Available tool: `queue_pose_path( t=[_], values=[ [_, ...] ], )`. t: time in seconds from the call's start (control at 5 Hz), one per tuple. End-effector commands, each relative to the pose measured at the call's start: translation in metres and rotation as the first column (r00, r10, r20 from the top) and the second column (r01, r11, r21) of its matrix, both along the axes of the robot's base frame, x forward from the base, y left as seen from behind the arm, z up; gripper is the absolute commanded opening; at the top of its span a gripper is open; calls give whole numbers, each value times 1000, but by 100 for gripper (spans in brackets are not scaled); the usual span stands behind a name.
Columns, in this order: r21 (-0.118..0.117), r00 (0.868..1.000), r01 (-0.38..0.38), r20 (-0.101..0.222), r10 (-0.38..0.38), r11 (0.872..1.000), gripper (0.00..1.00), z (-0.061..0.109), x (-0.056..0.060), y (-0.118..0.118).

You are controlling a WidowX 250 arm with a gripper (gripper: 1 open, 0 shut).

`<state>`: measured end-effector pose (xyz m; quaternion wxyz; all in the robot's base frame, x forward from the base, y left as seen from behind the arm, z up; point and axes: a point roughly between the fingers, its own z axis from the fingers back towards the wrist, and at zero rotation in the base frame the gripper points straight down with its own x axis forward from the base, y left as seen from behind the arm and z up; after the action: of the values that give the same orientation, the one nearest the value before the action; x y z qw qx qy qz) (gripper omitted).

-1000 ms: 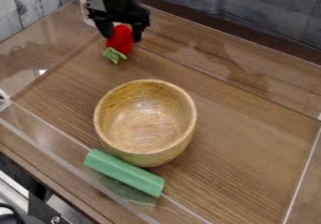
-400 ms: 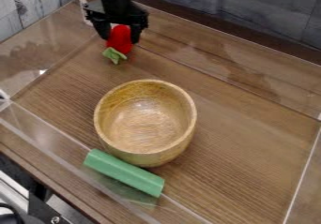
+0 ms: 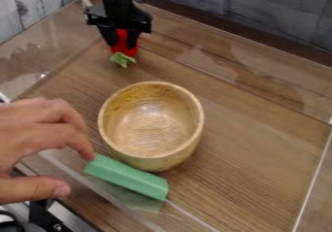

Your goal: Move the red fruit to the left

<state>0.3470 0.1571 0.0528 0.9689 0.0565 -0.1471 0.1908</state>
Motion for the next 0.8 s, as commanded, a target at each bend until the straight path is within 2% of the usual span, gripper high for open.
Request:
queue_pose_path(
  t=[0.0,0.2,0.4,0.6],
  values=[
    [11,1000,-1,29,1,1000,100,18,5,5],
    [-5,998,56,10,-56,998,100,20,4,4],
    [-7,990,141,-9,-141,990,100,18,2,-10],
    [-10,993,118,-26,-118,993,0,12,-6,-33]
  ],
)
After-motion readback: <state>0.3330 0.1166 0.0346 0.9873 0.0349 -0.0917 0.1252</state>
